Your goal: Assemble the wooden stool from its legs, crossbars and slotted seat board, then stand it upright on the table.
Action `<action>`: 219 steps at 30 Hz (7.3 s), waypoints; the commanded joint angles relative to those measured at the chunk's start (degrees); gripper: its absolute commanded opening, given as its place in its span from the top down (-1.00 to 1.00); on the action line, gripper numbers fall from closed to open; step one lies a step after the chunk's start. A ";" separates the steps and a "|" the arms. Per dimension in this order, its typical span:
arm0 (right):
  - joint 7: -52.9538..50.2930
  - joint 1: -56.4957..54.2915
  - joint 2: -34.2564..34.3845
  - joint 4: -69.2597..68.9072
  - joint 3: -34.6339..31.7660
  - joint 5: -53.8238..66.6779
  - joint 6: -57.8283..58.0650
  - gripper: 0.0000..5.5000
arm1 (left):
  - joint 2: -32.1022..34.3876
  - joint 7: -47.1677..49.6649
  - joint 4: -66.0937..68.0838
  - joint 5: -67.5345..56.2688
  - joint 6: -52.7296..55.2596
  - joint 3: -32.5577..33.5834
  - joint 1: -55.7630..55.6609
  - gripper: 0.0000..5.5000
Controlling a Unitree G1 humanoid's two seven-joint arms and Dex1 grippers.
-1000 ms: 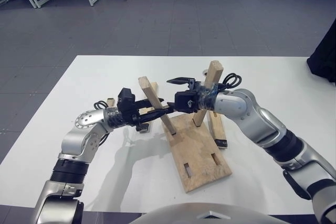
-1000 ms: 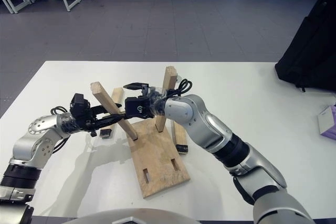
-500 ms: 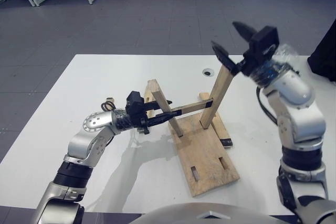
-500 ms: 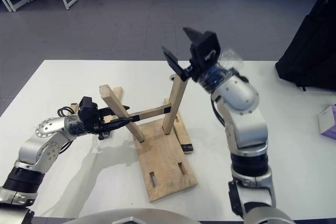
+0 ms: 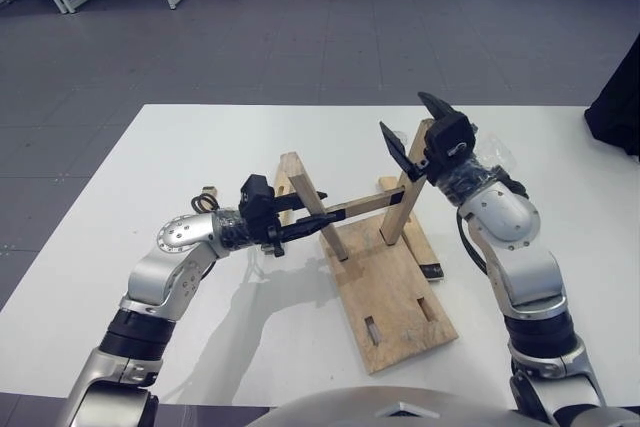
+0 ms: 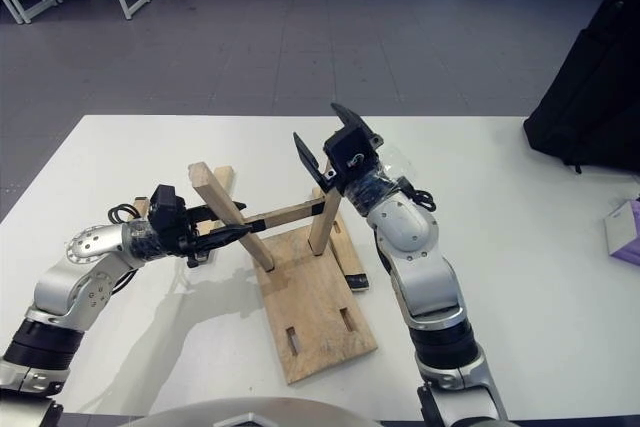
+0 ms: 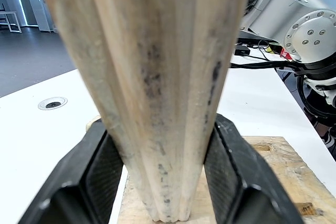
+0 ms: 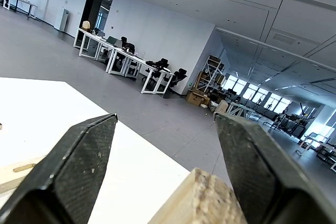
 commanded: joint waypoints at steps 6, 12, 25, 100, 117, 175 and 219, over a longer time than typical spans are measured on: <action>6.00 2.12 8.57 1.55 -0.39 19.99 14.52 -0.23 | 2.24 -0.24 3.77 12.52 4.49 -9.63 0.87 0.26; 5.86 1.91 9.62 1.48 -0.03 27.57 21.63 -0.23 | 1.94 -0.18 3.42 13.11 4.97 -10.96 -0.68 0.26; 7.35 1.57 7.21 1.47 2.05 31.04 27.45 -0.23 | -0.54 1.32 4.89 13.09 6.24 -12.81 -3.65 0.26; -3.85 17.06 6.44 0.21 -20.43 25.00 3.01 -0.23 | -11.21 43.97 14.94 29.32 9.17 23.32 11.42 -0.40; -4.55 15.54 6.64 0.69 -17.74 25.07 3.54 -0.23 | -12.30 41.88 15.79 29.33 5.82 22.83 9.83 0.20; 6.77 10.05 4.43 -3.39 -12.43 74.34 25.21 0.61 | -7.42 5.96 -20.81 -29.71 30.87 17.79 14.57 0.85; -20.66 4.90 -0.50 6.57 -21.07 46.31 24.87 0.86 | -17.04 25.23 -10.51 8.37 12.13 9.56 12.83 0.34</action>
